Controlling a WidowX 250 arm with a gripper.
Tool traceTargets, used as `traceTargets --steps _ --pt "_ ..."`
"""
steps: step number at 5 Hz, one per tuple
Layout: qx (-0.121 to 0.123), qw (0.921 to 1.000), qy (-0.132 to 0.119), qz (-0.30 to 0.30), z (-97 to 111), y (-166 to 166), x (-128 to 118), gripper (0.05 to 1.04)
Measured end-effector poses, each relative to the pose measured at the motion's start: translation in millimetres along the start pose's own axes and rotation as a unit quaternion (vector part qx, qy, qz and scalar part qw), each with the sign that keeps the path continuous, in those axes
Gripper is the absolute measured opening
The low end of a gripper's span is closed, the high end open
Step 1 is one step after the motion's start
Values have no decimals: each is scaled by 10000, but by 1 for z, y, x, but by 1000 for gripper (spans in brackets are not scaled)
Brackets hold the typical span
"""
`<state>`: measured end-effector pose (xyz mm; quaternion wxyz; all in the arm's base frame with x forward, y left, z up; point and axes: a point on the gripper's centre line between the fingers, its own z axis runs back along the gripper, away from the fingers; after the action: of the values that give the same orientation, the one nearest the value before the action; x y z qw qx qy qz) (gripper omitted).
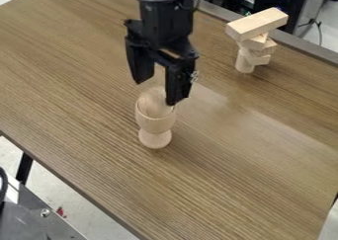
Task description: Put the cup in the top of the rectangular block
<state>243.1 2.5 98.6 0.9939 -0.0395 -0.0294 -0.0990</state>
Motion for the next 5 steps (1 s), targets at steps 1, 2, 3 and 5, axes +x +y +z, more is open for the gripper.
traceTargets --steps 1,2,3,5 --pt "69 9999 -127 -65 -2 -1 0 1001" --pt "164 9995 -272 -54 -6 0 2 1001" --pt "320 9986 -416 -66 -12 4 3 1001" --pt "405 9982 -448 -54 -18 5 0 1001"
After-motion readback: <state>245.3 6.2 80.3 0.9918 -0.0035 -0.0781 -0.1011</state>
